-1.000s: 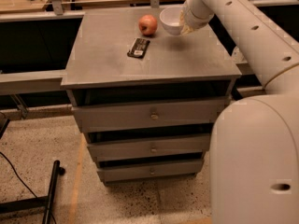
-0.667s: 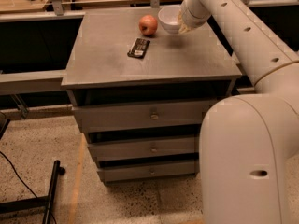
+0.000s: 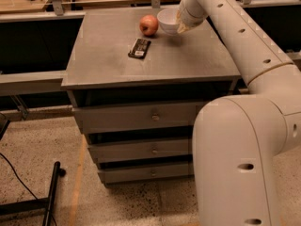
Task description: Move white bowl near apple
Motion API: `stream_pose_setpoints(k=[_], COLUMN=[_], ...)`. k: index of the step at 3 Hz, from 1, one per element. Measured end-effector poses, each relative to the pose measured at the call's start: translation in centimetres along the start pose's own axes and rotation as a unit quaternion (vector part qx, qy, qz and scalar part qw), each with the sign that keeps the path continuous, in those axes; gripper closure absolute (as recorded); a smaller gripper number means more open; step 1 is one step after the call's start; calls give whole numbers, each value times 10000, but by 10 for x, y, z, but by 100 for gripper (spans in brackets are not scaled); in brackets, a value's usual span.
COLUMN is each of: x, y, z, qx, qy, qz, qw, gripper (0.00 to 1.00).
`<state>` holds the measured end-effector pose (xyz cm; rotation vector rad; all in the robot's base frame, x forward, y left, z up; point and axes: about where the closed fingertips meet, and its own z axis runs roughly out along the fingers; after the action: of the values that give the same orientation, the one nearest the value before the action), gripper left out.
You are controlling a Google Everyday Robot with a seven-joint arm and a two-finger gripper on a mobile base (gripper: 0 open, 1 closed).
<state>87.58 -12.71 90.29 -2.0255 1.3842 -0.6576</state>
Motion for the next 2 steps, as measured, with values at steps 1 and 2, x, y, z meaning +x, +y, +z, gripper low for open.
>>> stream_pose_setpoints(k=[1, 2], x=[-2, -3], y=[2, 3], z=[4, 7], qx=[-23, -47], qy=[-14, -27], qz=[-5, -10], qw=[10000, 10000], gripper=[13, 0])
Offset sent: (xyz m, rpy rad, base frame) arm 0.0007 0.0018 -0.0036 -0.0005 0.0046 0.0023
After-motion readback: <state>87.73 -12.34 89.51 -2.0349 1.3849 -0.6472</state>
